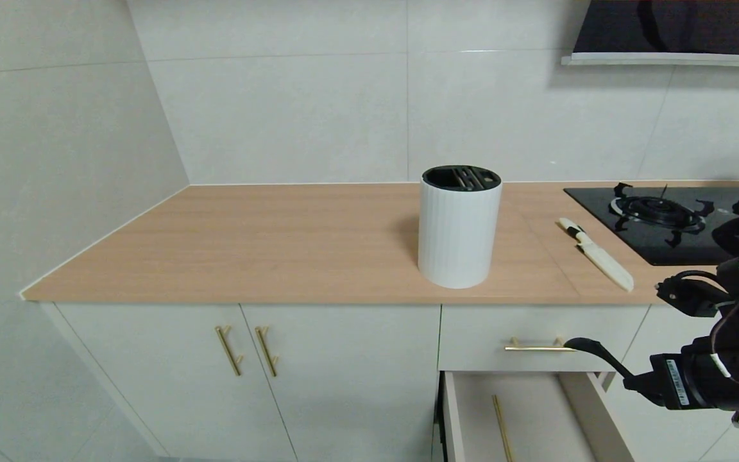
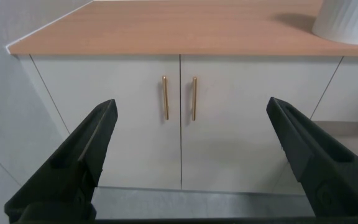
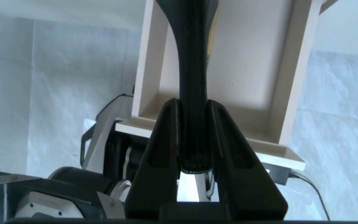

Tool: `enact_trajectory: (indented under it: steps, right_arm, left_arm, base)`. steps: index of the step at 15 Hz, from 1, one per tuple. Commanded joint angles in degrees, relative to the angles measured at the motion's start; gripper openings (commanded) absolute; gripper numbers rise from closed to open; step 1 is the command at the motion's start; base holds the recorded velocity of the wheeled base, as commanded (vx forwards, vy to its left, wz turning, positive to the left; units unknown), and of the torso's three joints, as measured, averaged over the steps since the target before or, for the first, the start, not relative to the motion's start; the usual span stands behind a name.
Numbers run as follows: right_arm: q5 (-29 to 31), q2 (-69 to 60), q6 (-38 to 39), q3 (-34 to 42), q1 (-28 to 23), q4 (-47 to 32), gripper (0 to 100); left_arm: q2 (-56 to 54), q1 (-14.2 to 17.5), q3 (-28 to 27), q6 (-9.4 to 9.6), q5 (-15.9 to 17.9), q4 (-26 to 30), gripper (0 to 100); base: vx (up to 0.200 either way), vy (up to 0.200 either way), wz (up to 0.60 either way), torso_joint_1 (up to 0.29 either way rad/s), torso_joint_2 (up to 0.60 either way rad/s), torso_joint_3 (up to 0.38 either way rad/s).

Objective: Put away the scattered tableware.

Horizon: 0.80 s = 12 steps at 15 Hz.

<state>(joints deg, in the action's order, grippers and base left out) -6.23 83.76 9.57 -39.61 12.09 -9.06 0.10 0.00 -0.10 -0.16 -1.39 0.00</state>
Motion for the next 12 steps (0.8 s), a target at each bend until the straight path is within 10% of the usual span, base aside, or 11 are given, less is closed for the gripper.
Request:
enact_trajectory:
  steps: [1, 12]
  right_arm:
    - [0.0, 1.1, 0.0, 0.0, 0.0, 0.0, 0]
    - [0.1, 3.2, -0.1, 1.8, 0.0, 3.6, 0]
  left_arm:
    - [0.0, 0.0, 0.0, -0.02, 0.0, -0.1, 100]
    - [0.0, 0.0, 0.0, -0.02, 0.0, -0.1, 100]
  base:
    - [0.000, 0.000, 0.00, -0.198, 0.46, 0.246]
    - [0.000, 0.000, 0.00, -0.204, 0.49, 0.279]
